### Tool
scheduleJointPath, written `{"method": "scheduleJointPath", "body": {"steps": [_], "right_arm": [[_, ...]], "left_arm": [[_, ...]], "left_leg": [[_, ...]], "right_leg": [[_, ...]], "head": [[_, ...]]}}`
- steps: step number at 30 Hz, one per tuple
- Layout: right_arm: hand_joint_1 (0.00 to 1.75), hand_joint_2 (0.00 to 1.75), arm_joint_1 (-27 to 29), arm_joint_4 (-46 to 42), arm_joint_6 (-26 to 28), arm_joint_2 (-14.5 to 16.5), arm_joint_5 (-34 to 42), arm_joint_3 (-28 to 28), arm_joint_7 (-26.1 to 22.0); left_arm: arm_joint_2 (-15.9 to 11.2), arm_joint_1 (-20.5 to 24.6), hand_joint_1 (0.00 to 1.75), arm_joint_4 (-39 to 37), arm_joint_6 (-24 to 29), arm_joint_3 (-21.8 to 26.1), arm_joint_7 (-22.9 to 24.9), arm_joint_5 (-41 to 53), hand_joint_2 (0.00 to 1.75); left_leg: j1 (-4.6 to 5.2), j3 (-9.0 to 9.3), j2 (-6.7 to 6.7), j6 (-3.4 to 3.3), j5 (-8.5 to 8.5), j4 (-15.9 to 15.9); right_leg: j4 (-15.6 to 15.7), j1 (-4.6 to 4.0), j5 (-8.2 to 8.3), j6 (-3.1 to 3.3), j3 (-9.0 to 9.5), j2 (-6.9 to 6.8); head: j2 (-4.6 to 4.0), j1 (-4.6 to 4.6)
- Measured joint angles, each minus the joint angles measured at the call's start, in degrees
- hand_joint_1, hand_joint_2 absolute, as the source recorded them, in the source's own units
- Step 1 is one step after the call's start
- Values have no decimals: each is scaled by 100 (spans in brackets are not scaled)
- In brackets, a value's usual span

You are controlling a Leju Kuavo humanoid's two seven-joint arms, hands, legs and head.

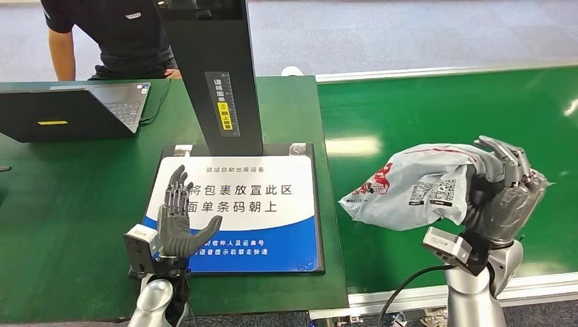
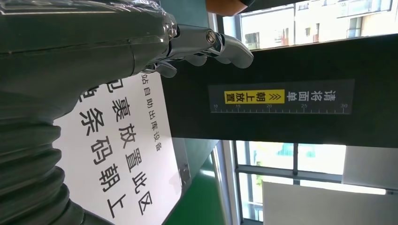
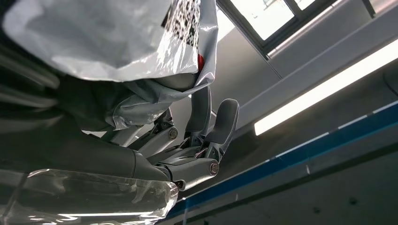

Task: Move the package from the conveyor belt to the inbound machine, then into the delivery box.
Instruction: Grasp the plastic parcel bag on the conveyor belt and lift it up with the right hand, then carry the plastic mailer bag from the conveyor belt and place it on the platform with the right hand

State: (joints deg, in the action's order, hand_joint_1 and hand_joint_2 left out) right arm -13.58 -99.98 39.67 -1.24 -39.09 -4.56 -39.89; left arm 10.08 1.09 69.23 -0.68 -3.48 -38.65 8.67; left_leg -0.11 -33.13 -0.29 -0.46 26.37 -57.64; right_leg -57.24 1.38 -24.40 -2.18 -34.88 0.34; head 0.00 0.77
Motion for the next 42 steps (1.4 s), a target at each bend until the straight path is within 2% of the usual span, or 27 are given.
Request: {"method": "scheduleJointPath", "body": {"steps": [4,7,12,18,24,28,34,42], "right_arm": [[175,175,-205,-91,1,60,164,59,0],[175,175,-473,-3,-7,63,719,236,2],[175,175,-1114,542,-389,43,1391,791,110],[175,175,-1747,1271,-799,105,1452,1598,131],[175,175,-2249,1893,-1298,338,1611,2309,193],[175,175,-2452,2307,-1717,538,1780,2676,166],[175,175,-2581,2869,-1969,824,1760,3121,23],[175,175,-2496,3416,-2134,876,2205,3237,8]], "left_arm": [[0,30,0,-69,0,-19,-15,-2,175],[8,67,0,-132,-2,-34,-35,-2,175],[52,194,0,-249,-20,-45,-50,-1,175],[105,335,0,-386,-20,-89,-58,-1,175],[163,402,0,-501,-23,-193,-59,3,175],[184,486,0,-607,-17,-235,-61,1,175],[190,541,0,-713,27,-313,-62,-7,175],[189,468,0,-723,161,-311,-21,-74,175]], "left_leg": [[0,-1,0,0,0,0],[0,-1,-5,0,0,0],[0,3,-13,4,-5,0],[-1,2,-13,3,-9,0],[-2,-1,-13,3,-9,0],[-2,-1,-13,3,-9,0],[-2,-1,-13,3,-9,0],[-1,-1,-11,3,-9,-1]], "right_leg": [[0,0,0,0,0,0],[-1,0,1,1,-1,5],[-4,-1,7,5,-1,11],[-10,-2,7,6,-4,11],[-11,-2,6,6,-7,11],[-11,-2,7,6,-7,11],[-11,-2,6,6,-7,11],[-8,-1,6,6,-8,10]], "head": [[0,-1],[0,0],[0,-1],[0,-1],[0,0],[0,0],[0,-1],[0,0]]}}
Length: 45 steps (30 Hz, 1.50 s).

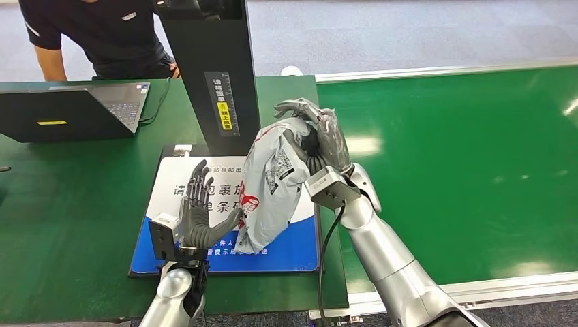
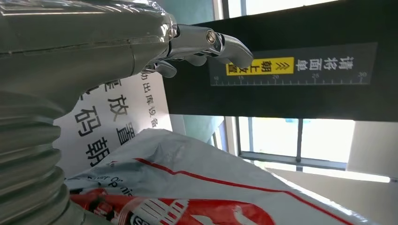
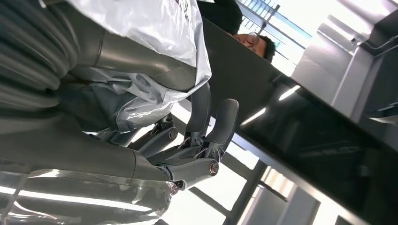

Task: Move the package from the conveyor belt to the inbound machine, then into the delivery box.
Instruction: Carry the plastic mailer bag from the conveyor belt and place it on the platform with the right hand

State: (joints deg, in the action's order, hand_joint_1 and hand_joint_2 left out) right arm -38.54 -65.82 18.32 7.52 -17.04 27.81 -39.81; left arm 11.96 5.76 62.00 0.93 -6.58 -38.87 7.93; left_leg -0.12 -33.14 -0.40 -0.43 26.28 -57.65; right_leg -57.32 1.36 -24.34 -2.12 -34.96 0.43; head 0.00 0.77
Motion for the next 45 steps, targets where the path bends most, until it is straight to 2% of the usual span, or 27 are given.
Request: {"method": "scheduleJointPath", "body": {"steps": [6,11,19,22,25,29,33,39,45], "right_arm": [[175,175,527,46,49,-281,115,-14,-9],[175,175,1340,-70,-22,-700,-165,-226,74],[175,175,3053,-847,-794,-1351,-771,-1176,820],[175,175,3496,-1080,-1144,-1439,-1036,-1500,1195],[175,175,3704,-1153,-1253,-1449,-1270,-1739,1385],[175,175,3642,-1037,-1036,-1434,-1409,-2008,1116],[175,175,3315,-722,-744,-1385,-1430,-2171,702],[175,175,2400,176,-351,-1272,-1524,-2199,122],[175,175,1489,1100,-319,-1157,-1612,-1885,-2]], "left_arm": [[-1,-102,0,20,100,76,31,-24,175],[-1,-217,0,213,256,285,6,-22,175],[-5,-594,0,1105,445,984,-136,-579,175],[-3,-702,0,1389,481,1178,-139,-757,175],[1,-759,0,1575,480,1279,-139,-831,175],[18,-778,0,1692,470,1309,-139,-813,175],[40,-769,0,1699,462,1266,-139,-788,175],[50,-734,0,1687,453,1041,-139,-784,175],[55,-732,0,1631,489,855,-139,-802,175]], "left_leg": [[0,2,0,-1,2,0],[0,5,1,1,5,0],[-1,3,1,5,14,2],[-1,3,0,5,14,3],[-1,4,-1,5,14,3],[-1,6,-2,4,11,3],[0,7,-5,2,5,1],[0,9,-10,1,1,0],[-1,8,-11,1,-2,0]], "right_leg": [[3,0,-1,0,0,0],[5,-2,-2,1,3,-1],[5,-4,-10,5,1,-1],[5,-3,-11,5,1,0],[5,-3,-10,5,2,0],[5,-2,-4,3,6,0],[5,-1,3,2,7,3],[4,-2,8,4,8,7],[2,-2,8,4,6,9]], "head": [[0,0],[0,1],[0,-1],[-1,0],[-1,-1],[0,0],[0,1],[0,0],[0,1]]}}
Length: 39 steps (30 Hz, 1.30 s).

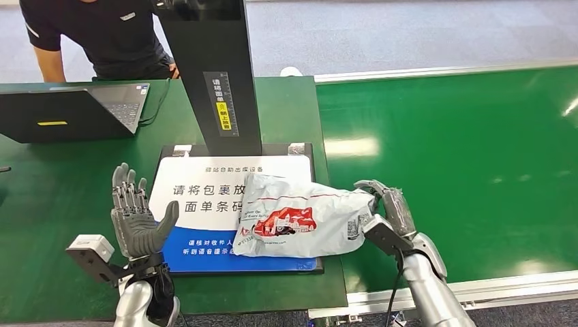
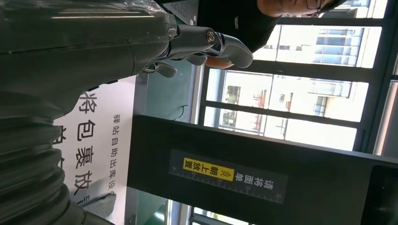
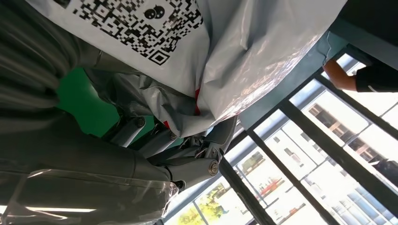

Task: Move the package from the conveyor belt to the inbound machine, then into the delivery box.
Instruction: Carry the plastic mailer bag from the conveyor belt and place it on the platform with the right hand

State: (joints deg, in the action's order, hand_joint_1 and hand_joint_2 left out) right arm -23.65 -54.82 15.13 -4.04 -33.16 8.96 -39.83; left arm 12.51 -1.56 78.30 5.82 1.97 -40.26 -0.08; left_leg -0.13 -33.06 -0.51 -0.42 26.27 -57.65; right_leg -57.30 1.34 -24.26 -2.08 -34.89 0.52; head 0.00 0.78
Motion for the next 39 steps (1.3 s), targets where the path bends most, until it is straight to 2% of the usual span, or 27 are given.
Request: {"method": "scheduleJointPath", "body": {"steps": [5,12,19,21,23,25,27,34,37,39], "right_arm": [[175,175,-561,740,-256,183,-119,462,-5],[175,175,-889,1451,-516,511,35,1071,-5],[175,175,-993,1881,-264,753,229,1555,-6],[101,175,-1038,1964,-179,778,312,1648,-7],[14,175,-1093,2032,-109,785,402,1729,-8],[0,87,-1143,2079,-6,785,489,1808,-8],[0,0,-1179,2108,119,786,548,1883,-8],[0,0,-1230,2149,471,793,581,2027,-8],[0,0,-1232,2117,381,791,640,2034,-8],[0,87,-1226,2017,-33,781,850,2024,9]], "left_arm": [[2,6,0,-60,75,-28,0,-16,175],[15,22,0,-172,104,-130,0,60,175],[36,90,0,-280,102,-157,0,130,175],[37,95,0,-307,102,-157,0,134,175],[37,97,0,-340,102,-156,0,134,175],[37,105,0,-382,102,-155,0,134,175],[37,118,0,-422,97,-157,0,142,175],[37,184,0,-530,84,-202,0,190,175],[37,196,0,-555,84,-212,0,190,175],[37,197,0,-566,78,-210,0,195,175]], "left_leg": [[-1,0,-3,0,0,0],[-2,0,-3,1,0,0],[-2,1,-3,1,0,0],[-2,1,-3,1,0,0],[-2,1,-3,1,-1,0],[-2,1,-3,2,-1,0],[-2,1,-3,2,-1,0],[-2,0,-3,2,-1,0],[-2,0,-3,2,-1,0],[-1,0,-3,2,-1,0]], "right_leg": [[0,-1,-1,1,-2,5],[-1,-2,-1,1,-3,5],[-1,-2,-1,1,-2,5],[-1,-2,-1,1,-2,5],[-1,-2,-1,1,-2,5],[-1,-2,-1,1,-2,5],[-1,-2,-1,1,-3,5],[-1,-2,-1,1,-3,5],[-1,-1,-1,1,-3,5],[0,-1,-1,1,-4,5]], "head": [[0,-1],[0,-2],[0,-1],[0,-1],[0,-2],[0,-2],[0,-1],[0,-1],[0,-2],[0,-1]]}}
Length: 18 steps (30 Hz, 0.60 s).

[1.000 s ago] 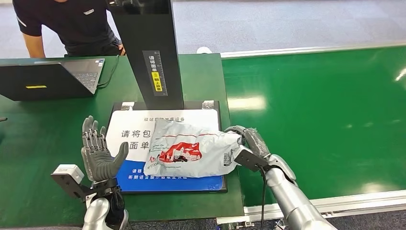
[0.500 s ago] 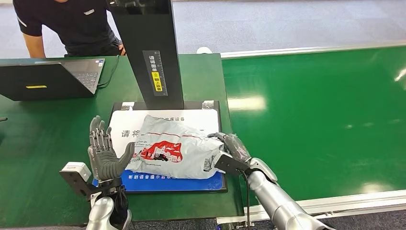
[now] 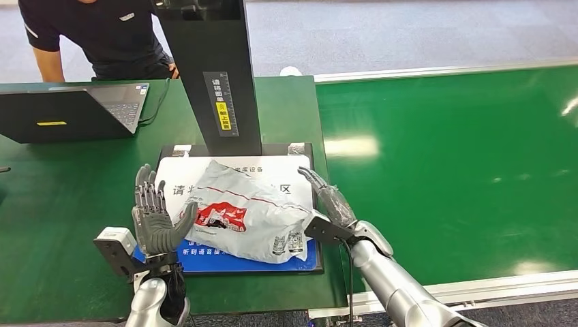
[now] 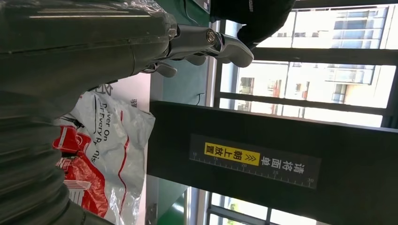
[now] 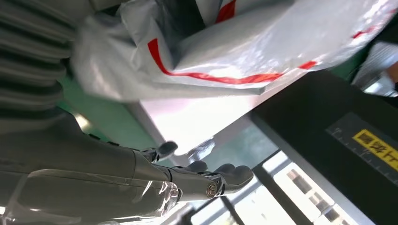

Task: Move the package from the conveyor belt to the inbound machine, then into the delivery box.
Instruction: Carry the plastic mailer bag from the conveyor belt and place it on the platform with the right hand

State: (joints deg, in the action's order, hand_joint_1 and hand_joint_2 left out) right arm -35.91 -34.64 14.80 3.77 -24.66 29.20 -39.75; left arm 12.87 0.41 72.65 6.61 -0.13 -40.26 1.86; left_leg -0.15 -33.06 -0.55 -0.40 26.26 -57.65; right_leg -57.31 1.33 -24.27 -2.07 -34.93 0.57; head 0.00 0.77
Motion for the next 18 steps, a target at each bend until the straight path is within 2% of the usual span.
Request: {"method": "scheduleJointPath", "body": {"steps": [2,6,9,13,18], "right_arm": [[0,175,27,-186,-1047,-36,427,-49,125],[0,175,240,-689,-3705,-254,1300,-225,440],[0,175,562,-1178,-4838,-521,1877,-404,600],[0,175,1160,-2025,-5603,-956,2495,-663,645],[0,175,1626,-2786,-5789,-1270,2694,-923,758]], "left_arm": [[-1,3,0,-13,-32,5,5,27,175],[-8,60,0,-88,-150,15,15,120,175],[-17,79,0,-132,-197,31,22,221,175],[-45,8,0,-135,-270,60,54,395,175],[-62,-31,0,-135,-313,91,86,470,175]], "left_leg": [[0,0,0,0,0,-1],[0,-2,2,0,0,-2],[1,-3,3,-3,2,-2],[1,-8,5,-5,8,-2],[1,-6,3,-4,10,-2]], "right_leg": [[1,0,0,0,-1,0],[2,0,0,0,-3,-2],[4,1,-1,-1,-1,-3],[6,1,-2,-2,-2,-4],[8,1,-2,-2,-2,-2]], "head": [[0,-1],[0,-1],[0,-1],[0,0],[0,0]]}}
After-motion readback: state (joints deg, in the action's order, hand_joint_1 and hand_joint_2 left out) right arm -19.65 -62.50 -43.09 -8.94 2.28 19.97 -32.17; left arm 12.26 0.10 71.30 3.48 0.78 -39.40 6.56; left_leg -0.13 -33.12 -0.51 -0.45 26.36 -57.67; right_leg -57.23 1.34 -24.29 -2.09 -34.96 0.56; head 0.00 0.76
